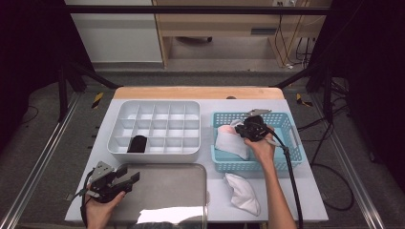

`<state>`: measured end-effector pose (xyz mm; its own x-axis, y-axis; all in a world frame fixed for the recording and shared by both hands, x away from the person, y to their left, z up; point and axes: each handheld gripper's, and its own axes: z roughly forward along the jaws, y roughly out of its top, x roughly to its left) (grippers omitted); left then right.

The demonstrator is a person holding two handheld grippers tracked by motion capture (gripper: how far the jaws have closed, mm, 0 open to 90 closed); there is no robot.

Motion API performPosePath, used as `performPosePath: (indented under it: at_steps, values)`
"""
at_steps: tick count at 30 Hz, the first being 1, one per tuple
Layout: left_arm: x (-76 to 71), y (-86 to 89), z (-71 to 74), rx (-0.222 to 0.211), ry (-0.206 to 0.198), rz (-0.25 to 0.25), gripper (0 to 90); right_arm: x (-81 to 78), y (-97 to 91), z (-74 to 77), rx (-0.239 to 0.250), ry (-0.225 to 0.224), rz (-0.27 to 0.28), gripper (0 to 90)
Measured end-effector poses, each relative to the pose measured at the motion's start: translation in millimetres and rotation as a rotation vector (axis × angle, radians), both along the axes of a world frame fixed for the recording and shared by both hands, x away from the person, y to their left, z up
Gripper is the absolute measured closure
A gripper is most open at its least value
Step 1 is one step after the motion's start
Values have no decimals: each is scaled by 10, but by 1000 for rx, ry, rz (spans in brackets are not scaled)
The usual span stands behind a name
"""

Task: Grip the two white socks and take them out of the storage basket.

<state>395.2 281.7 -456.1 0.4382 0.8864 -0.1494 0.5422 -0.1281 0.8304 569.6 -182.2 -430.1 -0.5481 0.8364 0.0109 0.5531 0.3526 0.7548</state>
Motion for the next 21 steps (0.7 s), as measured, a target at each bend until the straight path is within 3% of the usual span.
performPosePath:
  at_steps: [5,7,12,17,21]
  values:
    - [-2,-1,1,3,-1,-1,400,-31,-16,20,-1,7,30,675]
    - [-2,-1,1,2,-2,-1,399,-46,-28,25,-33,-5,44,642]
    - [-1,-3,-1,3,-1,0,400,-50,-64,-5,-60,12,70,538]
    - [0,-1,-2,4,-1,1,400,-25,-85,-69,-88,38,70,560]
    - [-3,2,1,1,-1,1,400,-16,-80,-102,-106,74,68,723]
